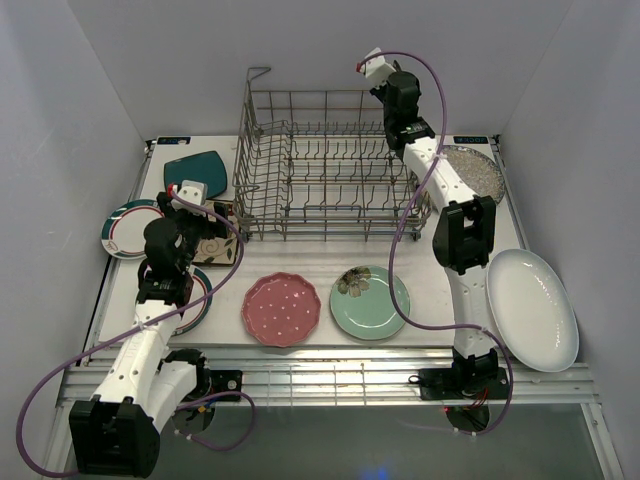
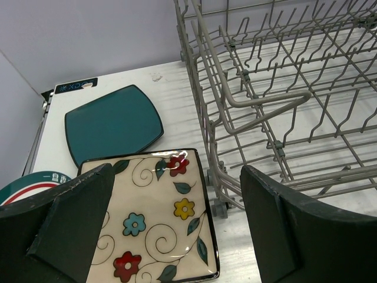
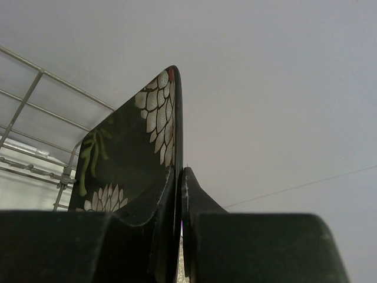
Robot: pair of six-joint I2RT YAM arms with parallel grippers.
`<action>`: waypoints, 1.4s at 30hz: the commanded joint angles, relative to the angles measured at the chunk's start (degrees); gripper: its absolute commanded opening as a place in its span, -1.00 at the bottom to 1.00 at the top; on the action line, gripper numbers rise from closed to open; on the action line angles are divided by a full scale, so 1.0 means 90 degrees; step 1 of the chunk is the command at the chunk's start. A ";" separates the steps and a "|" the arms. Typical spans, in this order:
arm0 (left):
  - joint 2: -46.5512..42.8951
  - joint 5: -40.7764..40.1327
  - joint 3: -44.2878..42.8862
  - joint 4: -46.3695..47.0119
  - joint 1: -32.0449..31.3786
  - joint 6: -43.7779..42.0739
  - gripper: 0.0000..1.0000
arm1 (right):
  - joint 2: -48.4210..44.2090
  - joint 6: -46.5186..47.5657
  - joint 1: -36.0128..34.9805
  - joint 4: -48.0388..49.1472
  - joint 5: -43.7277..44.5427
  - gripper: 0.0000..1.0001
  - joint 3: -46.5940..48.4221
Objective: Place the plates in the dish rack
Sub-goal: Insert the plate into the dish rack.
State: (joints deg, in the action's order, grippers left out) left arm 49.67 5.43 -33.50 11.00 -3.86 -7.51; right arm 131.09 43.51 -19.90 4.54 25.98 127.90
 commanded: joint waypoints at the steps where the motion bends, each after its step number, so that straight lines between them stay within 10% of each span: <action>1: -0.0021 0.0119 -0.0214 -0.0022 -0.0001 -0.0006 0.96 | -0.0073 0.0254 -0.0015 0.0619 -0.0103 -0.85 0.0623; 42: 0.0067 0.0295 -0.0263 -0.0119 -0.0001 0.0004 0.96 | 0.0552 0.1132 -0.0503 0.1000 0.0639 -0.80 0.0662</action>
State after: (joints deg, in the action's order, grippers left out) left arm 50.48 6.96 -33.50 10.48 -3.86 -7.49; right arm 136.38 50.13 -23.46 6.31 31.73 130.32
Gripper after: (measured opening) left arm 0.979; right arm 0.110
